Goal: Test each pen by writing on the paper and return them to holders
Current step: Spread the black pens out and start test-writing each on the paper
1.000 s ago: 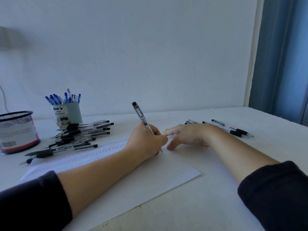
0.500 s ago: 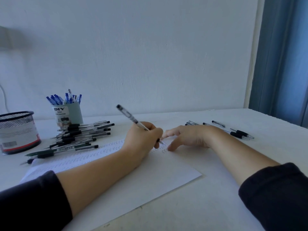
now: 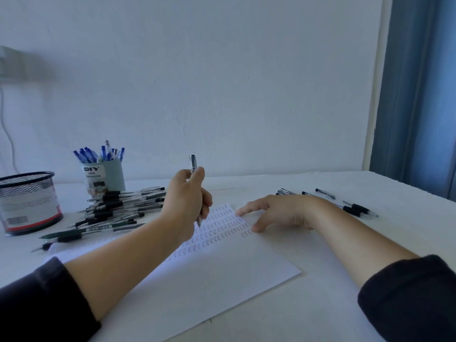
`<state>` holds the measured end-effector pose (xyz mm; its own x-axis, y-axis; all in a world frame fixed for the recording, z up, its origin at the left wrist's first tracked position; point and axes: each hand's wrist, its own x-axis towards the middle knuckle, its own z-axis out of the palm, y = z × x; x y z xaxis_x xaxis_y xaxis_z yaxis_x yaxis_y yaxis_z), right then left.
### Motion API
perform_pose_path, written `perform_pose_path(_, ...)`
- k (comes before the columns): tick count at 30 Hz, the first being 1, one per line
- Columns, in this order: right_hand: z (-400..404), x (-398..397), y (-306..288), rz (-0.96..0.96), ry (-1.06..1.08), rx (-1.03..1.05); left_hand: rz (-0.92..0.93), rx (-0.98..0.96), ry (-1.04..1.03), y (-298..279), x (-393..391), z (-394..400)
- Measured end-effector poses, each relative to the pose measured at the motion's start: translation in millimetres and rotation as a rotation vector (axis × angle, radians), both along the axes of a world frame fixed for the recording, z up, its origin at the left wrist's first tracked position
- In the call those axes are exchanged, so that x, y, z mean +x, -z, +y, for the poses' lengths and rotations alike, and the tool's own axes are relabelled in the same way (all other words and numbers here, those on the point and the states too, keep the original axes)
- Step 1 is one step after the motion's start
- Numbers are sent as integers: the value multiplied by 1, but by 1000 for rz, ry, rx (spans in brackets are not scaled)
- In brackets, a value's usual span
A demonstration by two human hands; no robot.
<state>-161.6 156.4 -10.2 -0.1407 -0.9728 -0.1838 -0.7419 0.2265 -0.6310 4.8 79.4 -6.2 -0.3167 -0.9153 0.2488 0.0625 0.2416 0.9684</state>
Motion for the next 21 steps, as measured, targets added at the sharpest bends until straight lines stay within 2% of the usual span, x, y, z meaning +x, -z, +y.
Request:
perform_pose_path(9,-2,0,2,-31,23,7,78,99,0,-3,2,4)
perform_pose_path(18,-2,0,2,-19,25,8,168,72,7,-3,2,3)
perform_pose_path(21,-2,1,2,-24,44,-40,146,50,-39,-3,2,1)
